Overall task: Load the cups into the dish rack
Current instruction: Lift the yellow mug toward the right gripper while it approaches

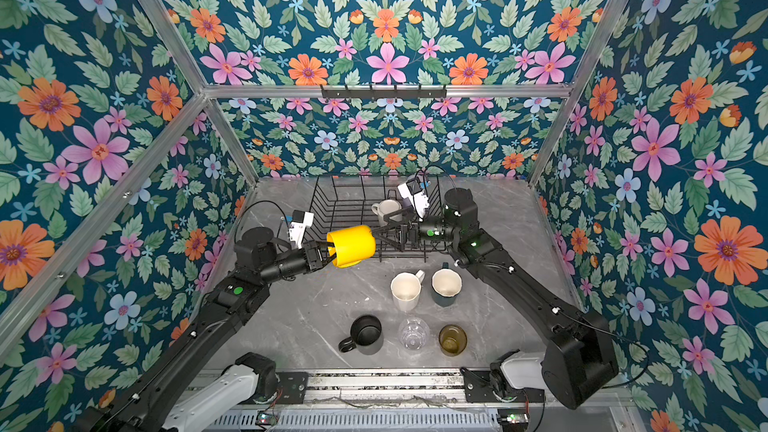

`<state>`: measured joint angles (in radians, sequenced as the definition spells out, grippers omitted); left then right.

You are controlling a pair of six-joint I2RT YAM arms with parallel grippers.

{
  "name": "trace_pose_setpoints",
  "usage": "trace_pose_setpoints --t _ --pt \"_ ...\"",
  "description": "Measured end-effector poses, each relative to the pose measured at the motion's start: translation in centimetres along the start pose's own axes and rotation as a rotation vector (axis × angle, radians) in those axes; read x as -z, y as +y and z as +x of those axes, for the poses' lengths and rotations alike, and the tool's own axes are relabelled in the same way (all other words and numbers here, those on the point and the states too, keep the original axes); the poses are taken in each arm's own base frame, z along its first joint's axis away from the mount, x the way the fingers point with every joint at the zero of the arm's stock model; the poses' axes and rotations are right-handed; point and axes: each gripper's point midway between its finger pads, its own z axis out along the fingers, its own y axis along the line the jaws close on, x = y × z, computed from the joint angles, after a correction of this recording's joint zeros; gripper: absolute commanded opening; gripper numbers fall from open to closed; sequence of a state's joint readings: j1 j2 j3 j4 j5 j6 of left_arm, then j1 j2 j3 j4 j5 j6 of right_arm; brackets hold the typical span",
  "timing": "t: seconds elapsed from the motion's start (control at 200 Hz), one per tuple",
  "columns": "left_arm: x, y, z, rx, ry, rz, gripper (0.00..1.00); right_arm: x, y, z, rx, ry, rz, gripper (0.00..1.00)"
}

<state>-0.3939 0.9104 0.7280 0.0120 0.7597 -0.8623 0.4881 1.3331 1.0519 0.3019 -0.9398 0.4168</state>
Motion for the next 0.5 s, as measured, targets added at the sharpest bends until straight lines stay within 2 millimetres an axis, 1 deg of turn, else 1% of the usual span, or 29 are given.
trace_pose_setpoints --t 0.165,0.29,0.5 --pt "-0.5 -0.8 -0.1 0.014 0.01 0.068 0.0 -0.3 0.6 -0.3 0.038 -0.018 -0.064 0.97" --pt "-0.8 -1.0 0.0 0.026 0.018 0.102 0.0 -0.7 0.7 -0.2 0.038 -0.015 -0.094 0.97" --pt "-0.9 -1.4 0.1 0.041 0.025 0.14 0.0 -2.0 1.5 0.2 0.048 0.008 -0.142 0.97"
